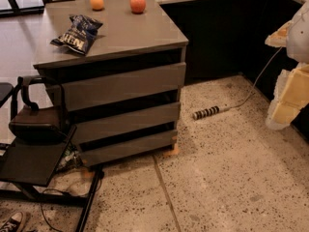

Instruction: Move apple near blue chip bag

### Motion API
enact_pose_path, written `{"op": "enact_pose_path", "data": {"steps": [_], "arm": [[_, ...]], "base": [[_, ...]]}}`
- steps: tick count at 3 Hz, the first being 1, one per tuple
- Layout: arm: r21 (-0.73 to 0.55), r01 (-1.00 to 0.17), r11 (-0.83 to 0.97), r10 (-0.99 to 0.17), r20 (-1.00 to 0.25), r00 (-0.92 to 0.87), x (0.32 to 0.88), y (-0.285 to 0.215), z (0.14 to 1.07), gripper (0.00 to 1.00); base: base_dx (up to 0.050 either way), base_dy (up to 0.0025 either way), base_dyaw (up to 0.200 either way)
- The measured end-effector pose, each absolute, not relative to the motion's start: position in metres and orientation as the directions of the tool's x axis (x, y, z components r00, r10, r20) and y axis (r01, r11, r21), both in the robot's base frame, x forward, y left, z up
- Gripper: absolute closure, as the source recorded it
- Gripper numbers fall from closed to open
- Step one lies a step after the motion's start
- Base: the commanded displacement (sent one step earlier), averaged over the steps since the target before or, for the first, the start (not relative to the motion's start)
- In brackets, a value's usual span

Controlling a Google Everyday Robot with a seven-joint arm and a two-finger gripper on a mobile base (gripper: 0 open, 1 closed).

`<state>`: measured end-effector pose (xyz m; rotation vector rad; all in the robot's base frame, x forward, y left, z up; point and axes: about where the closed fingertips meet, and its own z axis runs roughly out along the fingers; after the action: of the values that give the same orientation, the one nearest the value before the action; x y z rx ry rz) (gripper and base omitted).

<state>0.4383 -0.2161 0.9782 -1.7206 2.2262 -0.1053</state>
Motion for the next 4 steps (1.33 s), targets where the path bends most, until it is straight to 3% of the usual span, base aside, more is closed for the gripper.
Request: {"op": "enact_pose_path", "data": {"steps": [2,3,4], "arm": [[-0.253,-0.929,0.270,-0.953,-0.209,-0.220,0.4383,-0.2161,0.9782,0.00],[-0.254,-0.929,0.270,-0.953,-0.209,-0.220,0.4383,-0.2161,0.9784,0.00],[-0.254,-0.929,0.270,-0.953,-0.209,-0.220,0.4383,-0.2161,0.9785,0.00]], "base": [[0.049,0.00000,0.000],[0.040,-0.00245,-0.122],[0.000,0.00001,-0.190]]}}
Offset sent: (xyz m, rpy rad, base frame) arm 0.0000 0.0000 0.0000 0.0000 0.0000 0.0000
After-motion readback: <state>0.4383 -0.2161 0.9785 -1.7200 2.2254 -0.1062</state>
